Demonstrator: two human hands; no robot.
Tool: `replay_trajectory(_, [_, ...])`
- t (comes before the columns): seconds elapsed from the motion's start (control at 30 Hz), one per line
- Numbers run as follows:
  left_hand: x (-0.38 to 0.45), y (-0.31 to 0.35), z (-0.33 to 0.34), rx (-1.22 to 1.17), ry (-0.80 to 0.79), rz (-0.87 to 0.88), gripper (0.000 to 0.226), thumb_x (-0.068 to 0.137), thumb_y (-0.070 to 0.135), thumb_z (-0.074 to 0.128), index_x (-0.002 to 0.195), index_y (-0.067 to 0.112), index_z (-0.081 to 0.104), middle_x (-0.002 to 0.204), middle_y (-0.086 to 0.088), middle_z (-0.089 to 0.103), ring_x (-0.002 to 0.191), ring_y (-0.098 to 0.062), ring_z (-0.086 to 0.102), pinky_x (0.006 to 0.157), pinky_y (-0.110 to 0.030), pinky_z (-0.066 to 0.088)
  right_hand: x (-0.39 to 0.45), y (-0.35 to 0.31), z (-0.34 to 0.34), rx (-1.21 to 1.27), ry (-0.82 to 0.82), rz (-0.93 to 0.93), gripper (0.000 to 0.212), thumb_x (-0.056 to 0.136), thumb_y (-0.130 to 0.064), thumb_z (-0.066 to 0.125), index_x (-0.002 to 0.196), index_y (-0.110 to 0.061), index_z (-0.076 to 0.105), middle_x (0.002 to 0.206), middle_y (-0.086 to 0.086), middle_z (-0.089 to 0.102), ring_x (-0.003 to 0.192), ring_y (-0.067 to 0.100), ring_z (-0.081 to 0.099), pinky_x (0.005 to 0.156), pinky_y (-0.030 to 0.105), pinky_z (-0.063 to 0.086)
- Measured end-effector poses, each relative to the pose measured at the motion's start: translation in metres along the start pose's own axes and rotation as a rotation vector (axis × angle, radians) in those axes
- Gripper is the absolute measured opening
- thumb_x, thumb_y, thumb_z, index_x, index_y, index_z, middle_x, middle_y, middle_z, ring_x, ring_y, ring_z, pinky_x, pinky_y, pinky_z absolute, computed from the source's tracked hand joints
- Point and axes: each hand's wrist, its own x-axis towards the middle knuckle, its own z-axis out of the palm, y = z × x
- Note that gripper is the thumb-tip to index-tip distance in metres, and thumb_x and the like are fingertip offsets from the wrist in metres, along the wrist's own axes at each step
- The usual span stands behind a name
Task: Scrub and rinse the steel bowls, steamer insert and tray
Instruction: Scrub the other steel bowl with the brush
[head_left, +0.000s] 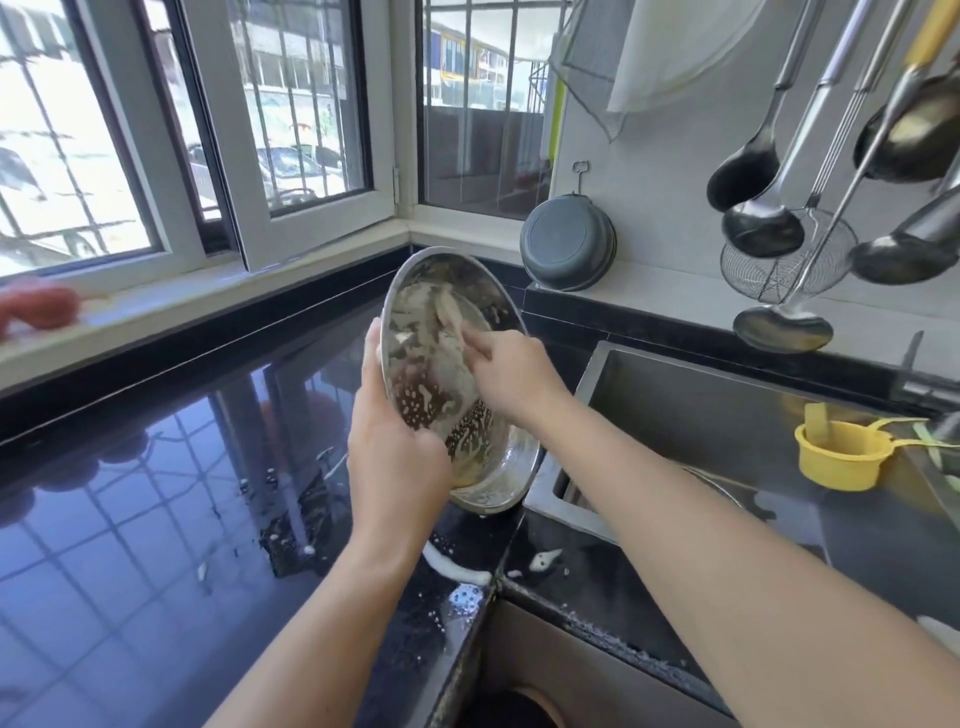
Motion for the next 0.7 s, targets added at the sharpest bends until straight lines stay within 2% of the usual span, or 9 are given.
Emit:
replay_trajectory(0.1, [0.002,0.001,-0.002,0.016,0.006,0.003,0.112,0.078,-0.021,0.041,0.155,0.058,0.022,0.142,0.011,0.059,0.108,-0.007,0.067,0.069,-0.02,0.06,-0.004,0.0,0.004,0.051,-0.004,-0.088,0.04,0.103,-0.032,0.048,0.141,-0.042,0.054,0.124,0.009,0.069,0.109,0.026,0.064,0.099,0.041,0.052])
replay_trajectory(0.2, [0.0,0.002,0.0,0.02,0.003,0.006,0.113,0.077,-0.02,0.039,0.153,0.063,0.02,0.141,0.011,0.058,0.118,-0.016,0.065,0.082,-0.035,0.064,0.006,0.014,-0.005,-0.042,0.065,0.145,0.039,0.103,-0.03,0.046,0.14,-0.033,0.058,0.139,0.011,0.061,0.126,0.036,0.056,0.104,0.042,0.048])
replay_trajectory(0.27, [0.0,0.002,-0.001,0.019,0.004,0.011,0.113,0.078,-0.019,0.039,0.152,0.064,0.02,0.14,0.01,0.059,0.12,-0.02,0.064,0.087,-0.044,0.063,-0.009,0.011,0.003,-0.015,0.022,-0.042,0.037,0.104,-0.034,0.046,0.139,-0.032,0.059,0.127,0.012,0.068,0.116,0.035,0.062,0.101,0.043,0.05])
replay_trajectory(0.33, [0.002,-0.001,-0.003,0.011,0.013,0.014,0.111,0.078,-0.021,0.04,0.153,0.06,0.025,0.14,0.009,0.061,0.119,-0.021,0.066,0.084,-0.039,0.064,-0.032,0.004,0.018,0.063,-0.044,-0.244,0.037,0.103,-0.04,0.047,0.139,-0.043,0.055,0.111,0.008,0.074,0.099,0.027,0.067,0.093,0.039,0.053])
replay_trajectory(0.4, [0.005,-0.001,-0.005,0.013,0.022,0.005,0.109,0.079,-0.022,0.04,0.155,0.056,0.027,0.137,0.01,0.063,0.115,-0.01,0.066,0.076,-0.022,0.062,-0.026,0.01,0.019,0.025,-0.034,-0.195,0.041,0.103,-0.038,0.047,0.141,-0.049,0.05,0.115,0.008,0.072,0.104,0.028,0.065,0.094,0.04,0.052])
replay_trajectory(0.47, [0.003,0.0,-0.003,0.021,0.015,0.008,0.109,0.079,-0.02,0.04,0.154,0.057,0.026,0.136,0.012,0.062,0.12,-0.008,0.064,0.081,-0.021,0.061,-0.017,0.019,0.015,-0.058,0.065,-0.017,0.044,0.104,-0.03,0.043,0.145,-0.046,0.048,0.125,0.013,0.067,0.112,0.034,0.061,0.096,0.043,0.051])
replay_trajectory(0.6, [0.002,-0.001,-0.004,-0.007,0.022,0.023,0.109,0.079,-0.022,0.04,0.156,0.054,0.026,0.145,0.011,0.058,0.129,-0.015,0.06,0.098,-0.03,0.059,-0.05,0.005,0.034,0.041,-0.017,-0.351,0.042,0.104,-0.04,0.044,0.145,-0.047,0.046,0.111,0.011,0.073,0.102,0.028,0.067,0.091,0.041,0.053])
replay_trajectory(0.67, [0.006,-0.003,-0.007,0.003,0.014,0.011,0.109,0.081,-0.023,0.042,0.156,0.054,0.026,0.146,0.007,0.058,0.123,-0.015,0.064,0.077,-0.014,0.058,-0.042,0.017,0.032,-0.013,-0.049,-0.27,0.041,0.102,-0.042,0.044,0.143,-0.051,0.046,0.116,0.01,0.071,0.107,0.028,0.066,0.093,0.04,0.053])
replay_trajectory(0.7, [0.007,-0.003,-0.006,0.012,0.006,0.018,0.109,0.082,-0.023,0.045,0.156,0.056,0.025,0.145,0.008,0.058,0.12,-0.013,0.065,0.068,-0.01,0.056,-0.028,0.029,0.024,-0.068,-0.024,-0.102,0.043,0.102,-0.036,0.044,0.143,-0.049,0.048,0.125,0.011,0.067,0.111,0.031,0.064,0.094,0.041,0.053])
